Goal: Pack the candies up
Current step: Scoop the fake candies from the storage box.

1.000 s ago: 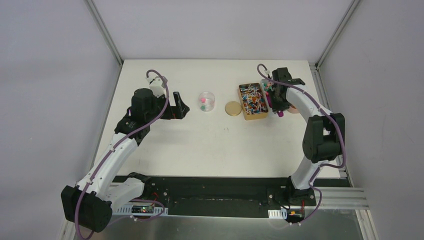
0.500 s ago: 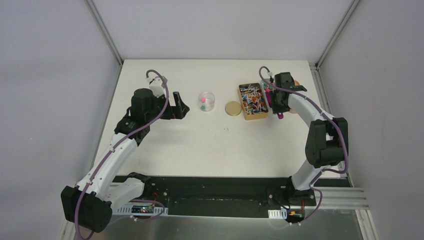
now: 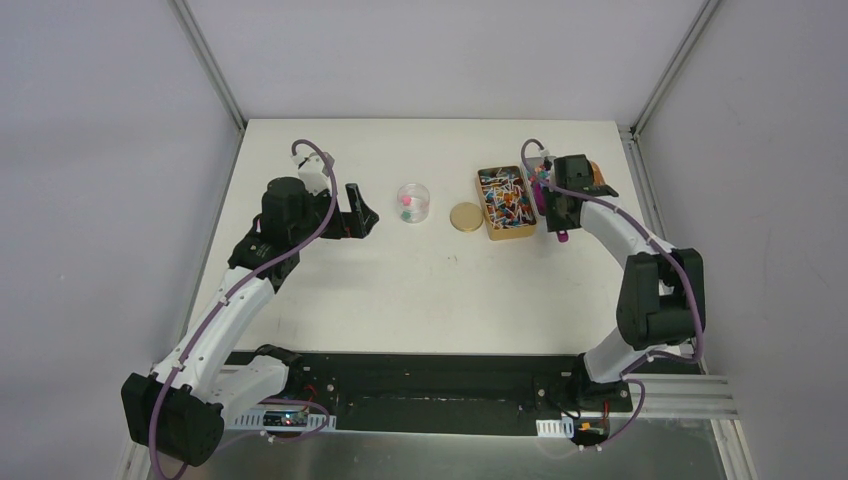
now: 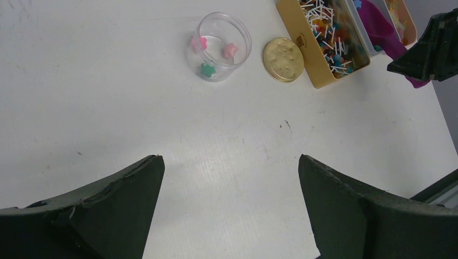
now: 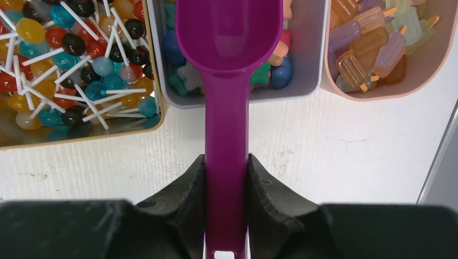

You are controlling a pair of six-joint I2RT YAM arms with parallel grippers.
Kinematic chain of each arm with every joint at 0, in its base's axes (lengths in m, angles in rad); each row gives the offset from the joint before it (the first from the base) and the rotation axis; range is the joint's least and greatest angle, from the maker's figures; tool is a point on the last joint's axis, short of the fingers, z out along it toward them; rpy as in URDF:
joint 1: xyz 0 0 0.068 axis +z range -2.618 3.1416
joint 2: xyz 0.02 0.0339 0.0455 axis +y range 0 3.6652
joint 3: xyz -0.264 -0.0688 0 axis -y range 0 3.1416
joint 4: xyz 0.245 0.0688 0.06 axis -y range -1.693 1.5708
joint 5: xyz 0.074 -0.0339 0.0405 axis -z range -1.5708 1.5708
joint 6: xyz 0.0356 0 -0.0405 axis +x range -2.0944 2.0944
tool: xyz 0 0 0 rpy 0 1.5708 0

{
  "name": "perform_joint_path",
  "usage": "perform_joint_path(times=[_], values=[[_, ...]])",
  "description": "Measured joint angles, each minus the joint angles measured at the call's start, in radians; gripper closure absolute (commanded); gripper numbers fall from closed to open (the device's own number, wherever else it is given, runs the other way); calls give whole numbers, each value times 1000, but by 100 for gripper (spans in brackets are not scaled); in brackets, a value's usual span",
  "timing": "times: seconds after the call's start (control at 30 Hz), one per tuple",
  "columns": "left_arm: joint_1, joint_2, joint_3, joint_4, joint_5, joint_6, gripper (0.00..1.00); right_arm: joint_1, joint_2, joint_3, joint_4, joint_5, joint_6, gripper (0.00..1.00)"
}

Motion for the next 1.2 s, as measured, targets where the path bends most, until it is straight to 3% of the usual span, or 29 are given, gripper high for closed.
perform_joint_path(times=[0.7,1.2], values=[[0,-3,0,0,0,0,1,-7,-211,-143,92,21,-26,100],[0,-47,0,-2,-59,0,1,29,-314,-90,53,-28,-103,100]])
